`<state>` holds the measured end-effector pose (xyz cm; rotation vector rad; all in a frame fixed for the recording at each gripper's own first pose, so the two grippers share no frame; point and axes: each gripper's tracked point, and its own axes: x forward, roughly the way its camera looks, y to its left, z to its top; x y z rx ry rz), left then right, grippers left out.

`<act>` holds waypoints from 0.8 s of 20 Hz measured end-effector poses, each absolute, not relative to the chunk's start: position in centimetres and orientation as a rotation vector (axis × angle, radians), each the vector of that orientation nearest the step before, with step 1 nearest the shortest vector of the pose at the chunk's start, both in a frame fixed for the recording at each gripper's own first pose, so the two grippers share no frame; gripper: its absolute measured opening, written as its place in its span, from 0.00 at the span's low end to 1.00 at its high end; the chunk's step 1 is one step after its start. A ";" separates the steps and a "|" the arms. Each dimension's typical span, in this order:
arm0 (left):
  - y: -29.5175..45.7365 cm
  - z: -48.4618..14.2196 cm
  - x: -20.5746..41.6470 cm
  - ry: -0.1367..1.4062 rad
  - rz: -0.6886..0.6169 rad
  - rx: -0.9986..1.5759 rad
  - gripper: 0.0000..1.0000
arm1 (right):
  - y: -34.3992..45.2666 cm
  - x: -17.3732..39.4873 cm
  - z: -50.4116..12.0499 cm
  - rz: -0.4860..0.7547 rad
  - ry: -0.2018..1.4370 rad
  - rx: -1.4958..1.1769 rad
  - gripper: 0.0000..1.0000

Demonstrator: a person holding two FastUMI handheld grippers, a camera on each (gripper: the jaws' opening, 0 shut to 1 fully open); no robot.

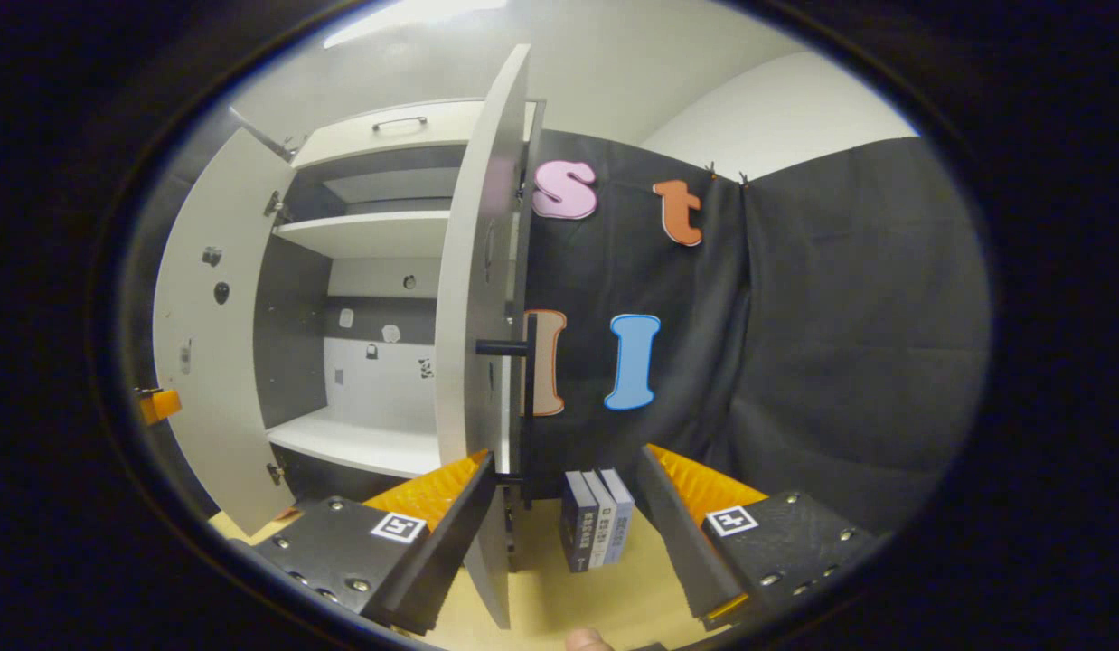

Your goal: Grasp the bottle in the cabinet with the left hand and place it on the coaster, then close the right door with the right hand and the left door with the left hand.

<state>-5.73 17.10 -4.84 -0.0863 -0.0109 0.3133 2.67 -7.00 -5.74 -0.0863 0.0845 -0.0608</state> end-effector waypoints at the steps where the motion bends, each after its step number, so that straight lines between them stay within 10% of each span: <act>1: 17.5 -4.8 -6.0 -0.010 0.324 -0.087 0.92 | -5.9 2.7 -5.9 -0.037 0.087 -0.079 0.97; 16: 24.7 -4.7 -10.3 -0.027 0.511 -0.088 0.92 | 7.7 6.2 -7.6 0.253 0.111 -0.068 0.97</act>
